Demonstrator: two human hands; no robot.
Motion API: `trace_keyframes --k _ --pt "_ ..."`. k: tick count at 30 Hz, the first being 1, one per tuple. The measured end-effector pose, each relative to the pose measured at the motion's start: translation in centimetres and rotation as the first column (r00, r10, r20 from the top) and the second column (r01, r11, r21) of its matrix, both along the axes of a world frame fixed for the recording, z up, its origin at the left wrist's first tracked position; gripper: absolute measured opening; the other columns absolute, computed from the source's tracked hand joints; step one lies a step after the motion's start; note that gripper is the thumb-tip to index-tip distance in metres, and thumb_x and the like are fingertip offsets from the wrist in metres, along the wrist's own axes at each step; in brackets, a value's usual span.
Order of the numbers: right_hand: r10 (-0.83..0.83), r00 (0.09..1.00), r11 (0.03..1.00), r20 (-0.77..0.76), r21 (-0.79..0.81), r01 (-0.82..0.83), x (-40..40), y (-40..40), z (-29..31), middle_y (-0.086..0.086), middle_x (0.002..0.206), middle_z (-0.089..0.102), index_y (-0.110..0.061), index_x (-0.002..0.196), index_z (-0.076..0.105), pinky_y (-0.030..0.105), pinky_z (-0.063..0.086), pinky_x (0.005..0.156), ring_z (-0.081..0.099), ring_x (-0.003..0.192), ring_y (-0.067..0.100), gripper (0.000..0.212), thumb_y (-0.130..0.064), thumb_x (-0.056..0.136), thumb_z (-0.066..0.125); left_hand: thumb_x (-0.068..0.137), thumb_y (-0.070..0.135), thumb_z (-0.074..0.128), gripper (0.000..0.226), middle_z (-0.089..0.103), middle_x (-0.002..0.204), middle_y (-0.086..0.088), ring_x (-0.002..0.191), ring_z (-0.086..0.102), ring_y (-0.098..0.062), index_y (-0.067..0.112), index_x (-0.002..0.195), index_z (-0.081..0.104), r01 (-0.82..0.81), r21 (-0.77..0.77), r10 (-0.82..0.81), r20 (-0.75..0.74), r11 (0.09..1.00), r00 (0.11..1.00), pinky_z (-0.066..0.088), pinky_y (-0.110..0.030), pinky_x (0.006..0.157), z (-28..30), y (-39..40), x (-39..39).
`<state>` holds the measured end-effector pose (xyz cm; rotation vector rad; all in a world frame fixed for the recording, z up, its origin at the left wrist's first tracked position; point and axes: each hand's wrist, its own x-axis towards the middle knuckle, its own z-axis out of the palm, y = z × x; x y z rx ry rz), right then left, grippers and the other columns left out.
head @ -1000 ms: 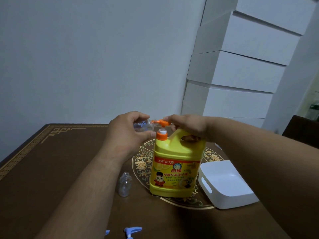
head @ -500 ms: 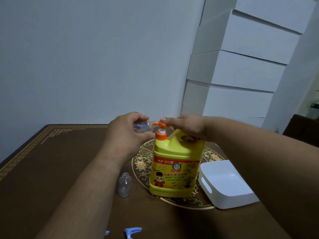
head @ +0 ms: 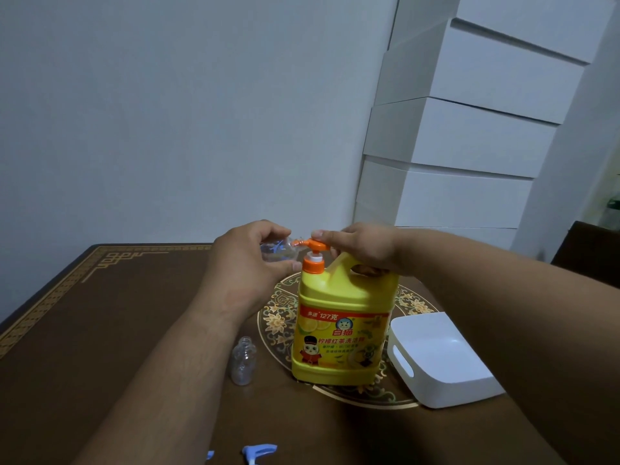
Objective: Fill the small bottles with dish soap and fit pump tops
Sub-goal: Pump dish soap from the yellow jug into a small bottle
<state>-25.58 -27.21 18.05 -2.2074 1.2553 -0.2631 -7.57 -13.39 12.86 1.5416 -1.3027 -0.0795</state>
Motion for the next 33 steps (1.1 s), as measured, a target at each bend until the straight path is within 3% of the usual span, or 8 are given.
trace_keyframes --k 3,9,13,21,25,28,31,33 --pt "-0.014 1.000 0.999 0.023 0.044 0.013 0.16 0.04 -0.11 0.016 0.085 0.057 -0.022 0.095 0.066 0.034 0.038 0.064 0.049 0.063 0.021 0.082 -0.097 0.071 0.044 0.070 0.031 0.096 0.054 0.071 0.107 0.016 0.098 0.064 0.003 0.028 0.120 0.076 -0.002 -0.017 0.002 -0.012 1.000 1.000 0.042 -0.009 0.077 0.14 0.01 0.14" --pt "0.032 0.999 0.997 0.021 0.064 -0.033 0.04 0.04 0.06 0.015 0.087 0.060 -0.021 0.090 0.068 0.036 0.039 0.067 0.051 0.073 0.027 0.076 -0.092 0.076 0.046 0.071 0.031 0.096 0.053 0.072 0.109 0.014 0.098 0.064 0.000 0.030 0.120 0.075 -0.019 -0.012 0.019 0.007 1.000 1.000 0.041 -0.008 0.075 0.07 0.00 0.00" --pt "0.028 0.999 0.999 -0.023 0.022 -0.027 -0.03 0.14 0.23 0.018 0.113 0.073 -0.019 0.111 0.074 0.039 0.048 0.081 0.063 0.092 0.028 0.074 -0.083 0.084 0.048 0.072 0.029 0.096 0.051 0.073 0.108 0.014 0.098 0.065 -0.003 0.030 0.120 0.075 -0.041 0.019 0.040 0.044 0.999 0.998 0.041 -0.010 0.075 -0.13 -0.12 -0.22" --pt "-0.014 1.000 0.999 -0.015 0.050 0.014 0.24 0.01 -0.04 0.006 0.109 0.071 -0.022 0.110 0.073 0.040 0.047 0.083 0.064 0.092 0.025 0.087 -0.095 0.074 0.041 0.071 0.033 0.096 0.054 0.074 0.109 0.012 0.100 0.068 -0.004 0.029 0.120 0.076 -0.027 -0.019 0.027 0.002 0.999 1.000 0.047 -0.017 0.081 0.05 0.01 0.05" --pt "0.038 0.999 0.997 -0.015 0.071 -0.037 0.03 0.26 0.24 0.012 0.096 0.070 -0.024 0.089 0.077 0.039 0.043 0.078 0.059 0.086 0.028 0.075 -0.091 0.077 0.045 0.070 0.029 0.097 0.052 0.073 0.106 0.014 0.097 0.067 -0.001 0.028 0.117 0.076 -0.026 -0.012 0.026 0.002 1.000 1.000 0.044 -0.012 0.078 -0.02 -0.13 -0.06" --pt "0.038 0.998 0.999 -0.048 0.039 -0.036 -0.05 0.58 0.48 0.022 0.117 0.072 -0.022 0.097 0.077 0.045 0.052 0.091 0.067 0.096 0.033 0.072 -0.086 0.083 0.047 0.070 0.028 0.097 0.051 0.072 0.106 0.015 0.101 0.066 -0.004 0.030 0.116 0.075 -0.039 0.014 0.039 0.023 0.999 0.999 0.044 -0.014 0.078 -0.14 -0.12 -0.18" --pt "0.015 0.999 1.000 -0.037 0.006 -0.014 0.05 0.61 0.38 0.013 0.102 0.070 -0.024 0.094 0.075 0.040 0.050 0.084 0.063 0.088 0.025 0.066 -0.083 0.085 0.047 0.071 0.028 0.097 0.051 0.070 0.103 0.017 0.096 0.064 0.000 0.030 0.117 0.075 -0.035 0.018 0.035 0.026 0.999 0.999 0.042 -0.010 0.076 -0.18 -0.03 -0.20" --pt "-0.006 1.000 1.000 -0.025 0.023 0.007 0.11 0.37 0.12 0.007 0.108 0.069 -0.023 0.108 0.073 0.041 0.051 0.092 0.065 0.098 0.024 0.074 -0.087 0.082 0.046 0.071 0.029 0.096 0.052 0.071 0.104 0.016 0.095 0.064 0.001 0.030 0.119 0.075 -0.029 0.010 0.029 0.018 1.000 0.999 0.044 -0.011 0.077 -0.08 0.00 -0.21"
